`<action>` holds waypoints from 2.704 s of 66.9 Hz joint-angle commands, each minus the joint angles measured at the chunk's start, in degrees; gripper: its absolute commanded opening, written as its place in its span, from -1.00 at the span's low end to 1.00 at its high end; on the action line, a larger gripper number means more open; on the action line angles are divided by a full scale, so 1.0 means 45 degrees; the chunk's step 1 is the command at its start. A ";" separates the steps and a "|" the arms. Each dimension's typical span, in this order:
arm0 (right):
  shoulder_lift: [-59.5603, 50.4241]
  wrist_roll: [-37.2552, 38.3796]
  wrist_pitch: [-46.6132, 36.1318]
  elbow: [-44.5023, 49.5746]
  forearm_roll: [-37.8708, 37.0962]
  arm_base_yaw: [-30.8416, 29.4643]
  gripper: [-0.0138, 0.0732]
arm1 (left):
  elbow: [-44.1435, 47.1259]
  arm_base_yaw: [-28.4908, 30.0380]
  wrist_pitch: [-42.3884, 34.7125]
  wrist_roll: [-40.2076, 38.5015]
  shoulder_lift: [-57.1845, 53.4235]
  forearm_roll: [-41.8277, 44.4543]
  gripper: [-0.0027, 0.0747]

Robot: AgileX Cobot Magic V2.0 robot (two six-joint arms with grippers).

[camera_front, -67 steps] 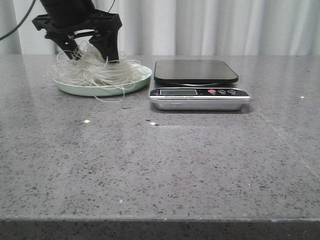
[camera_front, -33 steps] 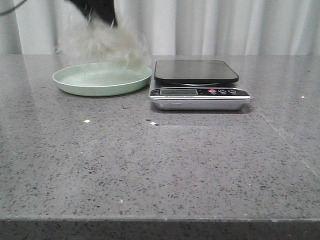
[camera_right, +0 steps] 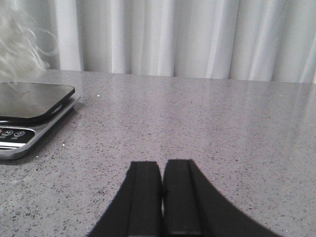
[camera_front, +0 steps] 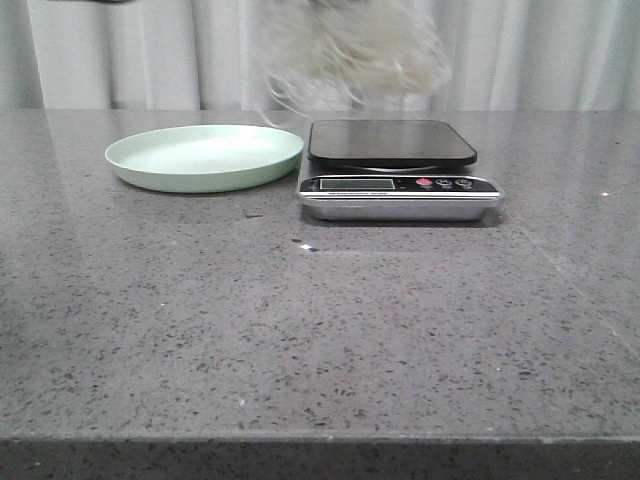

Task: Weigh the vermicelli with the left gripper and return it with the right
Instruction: 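Lift the vermicelli with the left gripper and carry it over the scale, then lower the vermicelli onto the scale platform and open the left gripper, then withdraw the left gripper and let the scale settle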

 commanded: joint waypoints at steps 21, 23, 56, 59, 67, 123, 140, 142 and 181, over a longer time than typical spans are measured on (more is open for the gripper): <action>-0.0209 -0.0098 -0.1073 -0.0166 -0.0081 0.0043 -0.27 | -0.0435 -0.0542 -0.0990 0.0008 0.0469 -0.0139 0.21; -0.0209 -0.0098 -0.1073 -0.0166 -0.0081 0.0043 -0.27 | -0.0435 -0.0542 -0.0990 0.0008 0.0469 -0.0139 0.34; -0.0209 -0.0098 -0.1073 -0.0166 -0.0081 0.0043 -0.27 | -0.3100 0.0520 0.1724 0.0008 -0.0906 0.0105 0.67; -0.0209 -0.0098 -0.1073 -0.0166 -0.0081 0.0043 -0.27 | -0.3100 0.0781 0.1917 0.0008 -0.1174 0.0188 0.66; -0.0209 -0.0098 -0.1073 -0.0166 -0.0081 0.0043 -0.27 | -0.2772 0.1551 0.2065 0.0043 -0.2047 -0.0128 0.66; -0.0209 -0.0098 -0.1073 -0.0166 -0.0081 0.0043 -0.27 | 1.3787 0.4339 -0.6852 0.1996 -1.4007 -0.0755 0.66; -0.0197 -0.0098 -0.1073 -0.0166 -0.0081 0.0043 -0.27 | 1.8685 0.4339 -0.9473 0.1996 -1.8344 -0.1357 0.66; -0.0197 -0.0098 -0.1073 -0.0166 -0.0081 0.0043 -0.27 | 1.9327 0.4339 -0.9840 0.1996 -1.8997 -0.1357 0.66; -0.0197 -0.0098 -0.1073 -0.0166 -0.0081 0.0043 -0.27 | 2.3661 0.4339 -1.2180 0.1996 -2.4825 -0.1357 0.58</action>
